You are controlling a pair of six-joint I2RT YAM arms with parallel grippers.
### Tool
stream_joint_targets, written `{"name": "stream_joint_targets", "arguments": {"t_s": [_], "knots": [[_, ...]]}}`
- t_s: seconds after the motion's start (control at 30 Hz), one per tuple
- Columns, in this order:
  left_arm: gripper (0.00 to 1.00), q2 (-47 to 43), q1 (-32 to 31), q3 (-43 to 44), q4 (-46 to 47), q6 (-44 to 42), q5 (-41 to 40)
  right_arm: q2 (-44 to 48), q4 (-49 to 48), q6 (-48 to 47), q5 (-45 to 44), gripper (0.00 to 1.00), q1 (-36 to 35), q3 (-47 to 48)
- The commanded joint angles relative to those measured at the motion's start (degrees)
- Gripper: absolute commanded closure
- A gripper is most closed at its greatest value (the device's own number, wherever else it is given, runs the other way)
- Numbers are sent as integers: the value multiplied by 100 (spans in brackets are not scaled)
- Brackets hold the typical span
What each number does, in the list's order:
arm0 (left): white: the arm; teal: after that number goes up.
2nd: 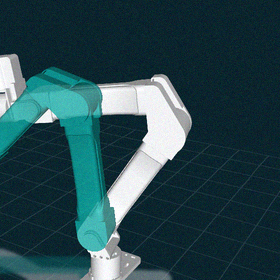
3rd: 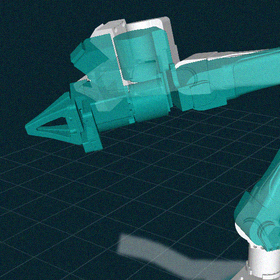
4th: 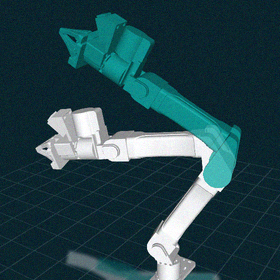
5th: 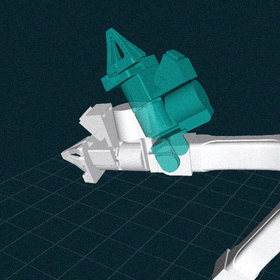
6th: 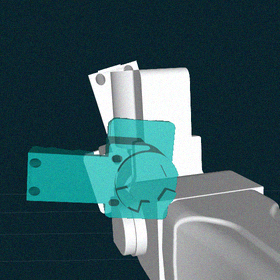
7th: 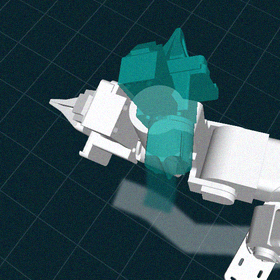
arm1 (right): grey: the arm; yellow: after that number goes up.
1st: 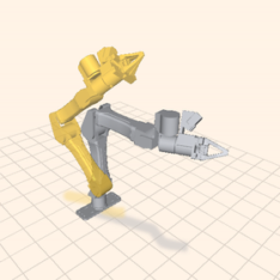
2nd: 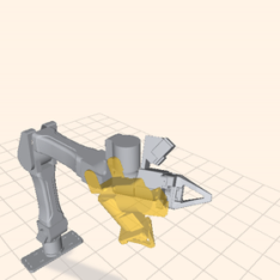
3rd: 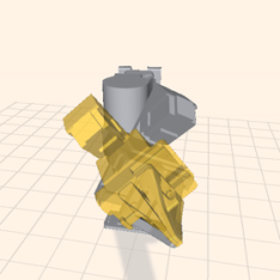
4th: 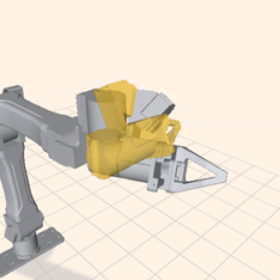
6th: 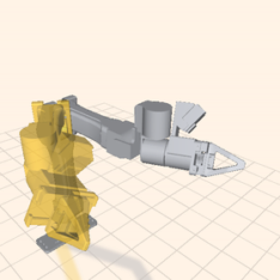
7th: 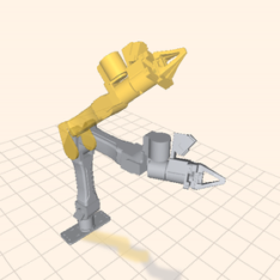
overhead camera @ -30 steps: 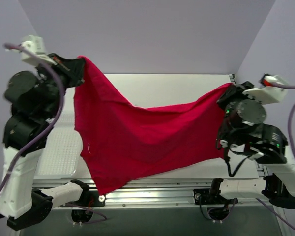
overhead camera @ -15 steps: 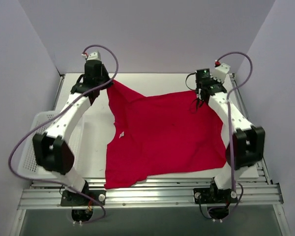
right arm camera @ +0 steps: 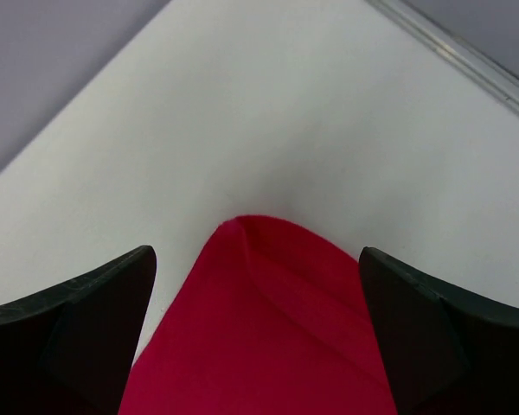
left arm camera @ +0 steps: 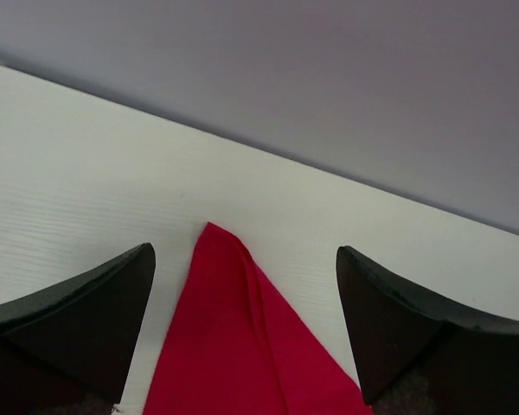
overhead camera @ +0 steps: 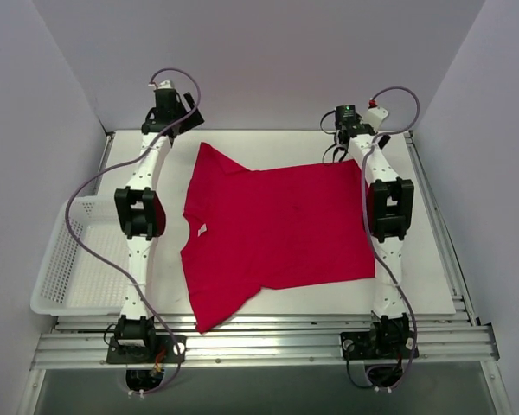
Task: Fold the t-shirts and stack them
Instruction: Flatten out the tshirt
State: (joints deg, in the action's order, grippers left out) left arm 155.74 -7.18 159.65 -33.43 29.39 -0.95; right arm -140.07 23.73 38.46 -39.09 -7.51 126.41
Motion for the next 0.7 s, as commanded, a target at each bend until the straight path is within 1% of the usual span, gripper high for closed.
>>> {"name": "stream_joint_targets", "arguments": {"t_s": [0.0, 0.03, 0.07, 0.1, 0.13, 0.2, 0.23, 0.27, 0.33, 0.37, 0.43, 0.47, 0.5, 0.57, 0.6, 0.63, 0.67], "knots": [[6, -1883, 85, -1216, 914, -99, 113, 717, 160, 180, -538, 0, -5, 87], [6, -2159, 85, -1583, 1152, -152, -96, 857, 98, 154, -582, 0, -31, -54], [6, -2388, 76, -1813, 1355, -187, -133, 1137, 45, 136, -626, 0, -66, -194], [6, -2669, 68, -1937, 1331, -214, -142, 1279, -77, 101, -652, 0, -84, -352], [6, -2759, 68, -2016, 1252, -214, -134, 1437, -140, 83, -644, 0, -102, -684], [6, -3013, 15, -2087, 866, -223, -107, 1877, -289, 83, -582, 0, -163, -1055], [6, -3119, -29, -2218, 812, -232, -168, 2191, -333, 109, -530, 0, -189, -1457], [6, -3242, -133, -2741, 881, -240, -256, 2360, -394, 118, -503, 0, -216, -1696], [4, -3672, -248, -3490, 1179, -197, -300, 2729, -675, 179, -363, 0, -312, -2249], [4, -3804, -292, -4259, 1546, -127, -300, 3096, -781, 180, -310, 0, -339, -2827], [1, -4060, -424, -4923, 1987, 233, -187, 3589, -1062, 293, -152, 0, -374, -3383], [0, -4087, -451, -5457, 2103, 408, -117, 3740, -1141, 320, 92, 0, -374, -3891], [0, -4113, -486, -5706, 2217, 767, 23, 3872, -1281, 338, 164, 0, -392, -4113], [5, -4131, -530, -6198, 2734, 1129, 95, 4232, -1370, 355, 235, 0, -436, -4622], [5, -4148, -556, -6662, 2945, 1461, 260, 4312, -1405, 347, 209, 0, -462, -4747], [5, -4131, -609, -6858, 3374, 1604, 306, 4461, -1406, 338, 183, 0, -497, -4844], [5, -4113, -644, -6990, 3552, 1744, 315, 4523, -1414, 312, 174, 0, -497, -4941]]}}
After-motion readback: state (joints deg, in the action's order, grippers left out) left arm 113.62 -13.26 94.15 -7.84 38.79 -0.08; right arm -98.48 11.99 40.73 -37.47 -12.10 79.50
